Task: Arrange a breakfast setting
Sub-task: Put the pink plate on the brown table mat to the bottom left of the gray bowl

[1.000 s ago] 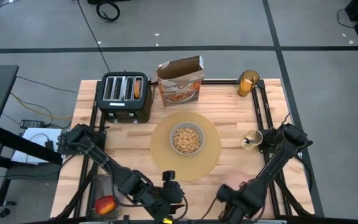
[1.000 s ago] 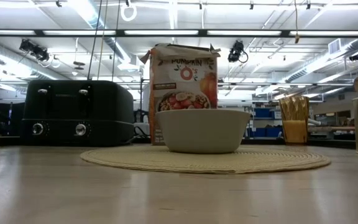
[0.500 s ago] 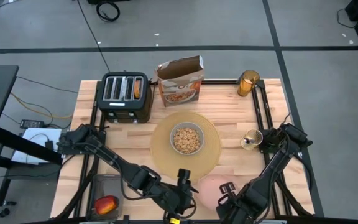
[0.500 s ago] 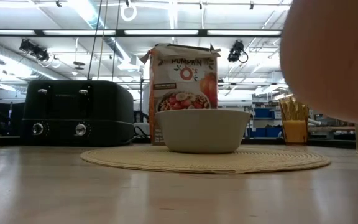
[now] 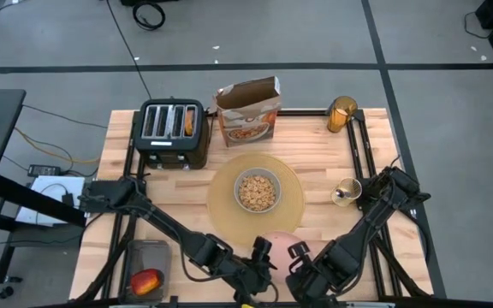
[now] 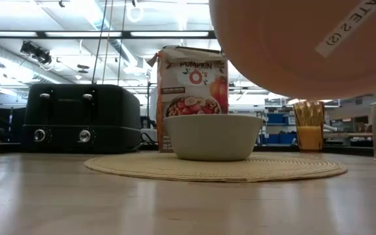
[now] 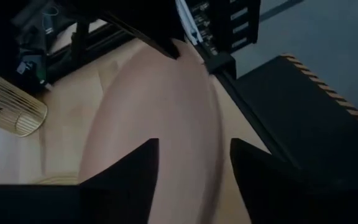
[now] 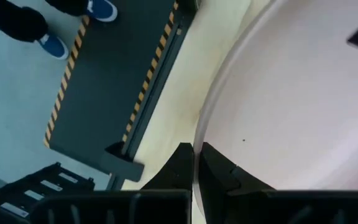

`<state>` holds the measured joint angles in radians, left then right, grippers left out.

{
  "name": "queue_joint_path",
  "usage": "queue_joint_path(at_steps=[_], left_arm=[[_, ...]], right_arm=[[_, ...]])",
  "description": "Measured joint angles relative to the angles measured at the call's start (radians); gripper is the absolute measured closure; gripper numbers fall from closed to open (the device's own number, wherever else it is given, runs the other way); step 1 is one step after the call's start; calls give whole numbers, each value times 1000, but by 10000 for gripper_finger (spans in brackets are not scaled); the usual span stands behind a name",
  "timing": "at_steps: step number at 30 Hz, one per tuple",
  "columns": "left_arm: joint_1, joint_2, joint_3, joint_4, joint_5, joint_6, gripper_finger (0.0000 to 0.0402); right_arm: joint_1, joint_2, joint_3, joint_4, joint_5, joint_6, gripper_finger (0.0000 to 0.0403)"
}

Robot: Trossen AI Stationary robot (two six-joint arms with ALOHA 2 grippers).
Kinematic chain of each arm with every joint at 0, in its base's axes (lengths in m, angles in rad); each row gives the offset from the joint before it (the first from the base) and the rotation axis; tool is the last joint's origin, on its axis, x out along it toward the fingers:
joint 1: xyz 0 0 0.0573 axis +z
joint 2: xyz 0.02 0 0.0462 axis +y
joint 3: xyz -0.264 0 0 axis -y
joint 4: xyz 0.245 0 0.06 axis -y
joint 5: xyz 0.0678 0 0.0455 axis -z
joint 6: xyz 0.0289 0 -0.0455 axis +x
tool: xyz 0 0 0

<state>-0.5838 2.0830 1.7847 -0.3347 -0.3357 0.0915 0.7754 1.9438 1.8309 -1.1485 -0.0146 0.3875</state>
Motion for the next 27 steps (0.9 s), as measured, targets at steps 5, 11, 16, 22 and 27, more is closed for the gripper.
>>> queue_joint_path(at_steps=[5,11,16,22,27], left_arm=[[11,0,0,-5,16,75,278],[17,0,-1,-34,63,127,382],[20,0,-1,-61,31,141,381],[12,0,0,-116,4,143,385],[-16,0,-1,-259,-27,66,385]], right_arm=[[-12,0,0,-11,4,-20,390],[-25,0,1,-34,31,-31,389],[-34,0,1,-39,41,-24,372],[-47,-6,1,-33,6,37,316],[-41,-44,68,-79,-47,120,268]])
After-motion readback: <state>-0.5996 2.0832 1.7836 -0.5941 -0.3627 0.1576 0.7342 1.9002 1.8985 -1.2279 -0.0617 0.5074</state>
